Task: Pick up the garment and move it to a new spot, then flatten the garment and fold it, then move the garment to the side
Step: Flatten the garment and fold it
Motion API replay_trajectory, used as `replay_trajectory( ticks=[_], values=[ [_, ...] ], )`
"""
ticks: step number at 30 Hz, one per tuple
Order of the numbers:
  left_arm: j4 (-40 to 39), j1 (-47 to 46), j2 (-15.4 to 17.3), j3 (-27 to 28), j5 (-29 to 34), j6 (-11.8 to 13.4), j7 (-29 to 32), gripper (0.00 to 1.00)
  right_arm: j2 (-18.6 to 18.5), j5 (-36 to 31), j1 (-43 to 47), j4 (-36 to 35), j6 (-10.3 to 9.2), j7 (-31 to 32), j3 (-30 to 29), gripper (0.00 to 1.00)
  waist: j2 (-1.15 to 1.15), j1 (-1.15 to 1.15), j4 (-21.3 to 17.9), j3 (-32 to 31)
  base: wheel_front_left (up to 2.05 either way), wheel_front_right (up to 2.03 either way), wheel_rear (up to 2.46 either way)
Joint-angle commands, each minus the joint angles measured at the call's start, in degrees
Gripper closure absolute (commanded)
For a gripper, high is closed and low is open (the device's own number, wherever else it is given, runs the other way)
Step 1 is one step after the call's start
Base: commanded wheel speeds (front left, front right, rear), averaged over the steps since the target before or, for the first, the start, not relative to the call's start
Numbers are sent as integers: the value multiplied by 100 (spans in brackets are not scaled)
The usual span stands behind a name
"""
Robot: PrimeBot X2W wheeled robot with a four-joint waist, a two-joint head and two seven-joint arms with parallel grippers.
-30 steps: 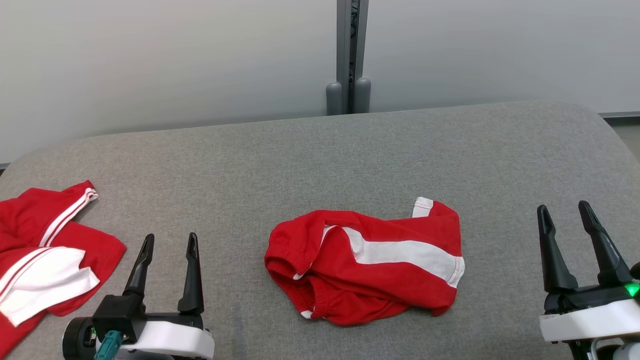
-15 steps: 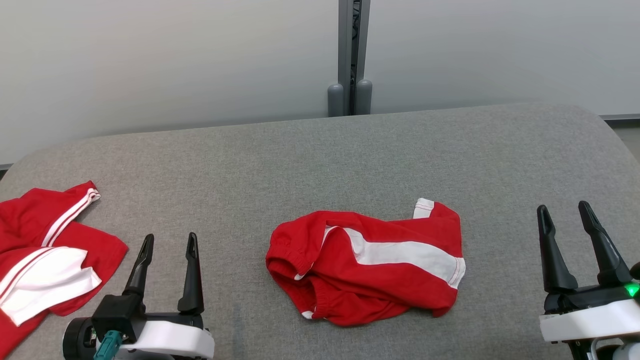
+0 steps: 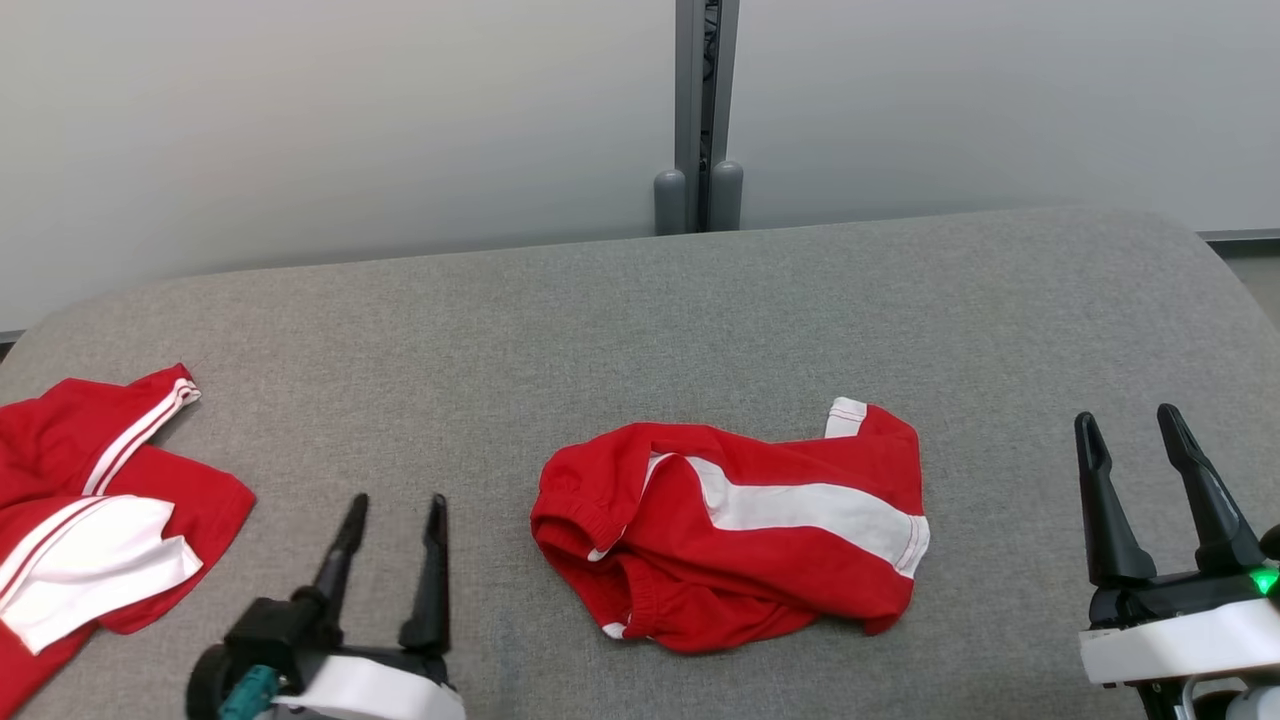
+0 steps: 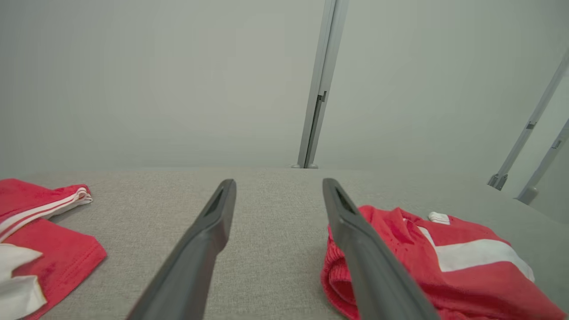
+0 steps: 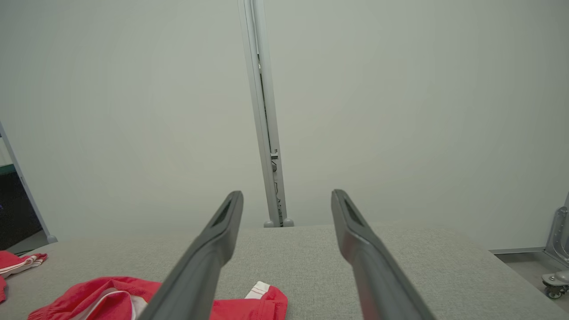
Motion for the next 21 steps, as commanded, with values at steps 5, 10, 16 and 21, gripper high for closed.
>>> replay_trajectory(
  ticks=[5,10,16,21],
  values=[
    [653,-238,22,-577,-257,-386,28,0,-28,5,28,-26,1,-27,-35,0,0,0,-10,-34,0,0,0],
    [948,-447,20,-1255,-558,-595,577,0,0,15,11,-27,1,-27,-36,0,0,0,-41,-30,0,0,0],
    [1037,-681,24,-1840,-894,-687,1349,0,-13,44,-40,-38,1,-27,-37,0,0,0,-181,21,0,0,0],
    [1093,-890,88,-1969,-905,-605,1788,0,-15,53,-77,-37,2,-27,-29,0,0,0,-307,90,0,0,0]
  ],
)
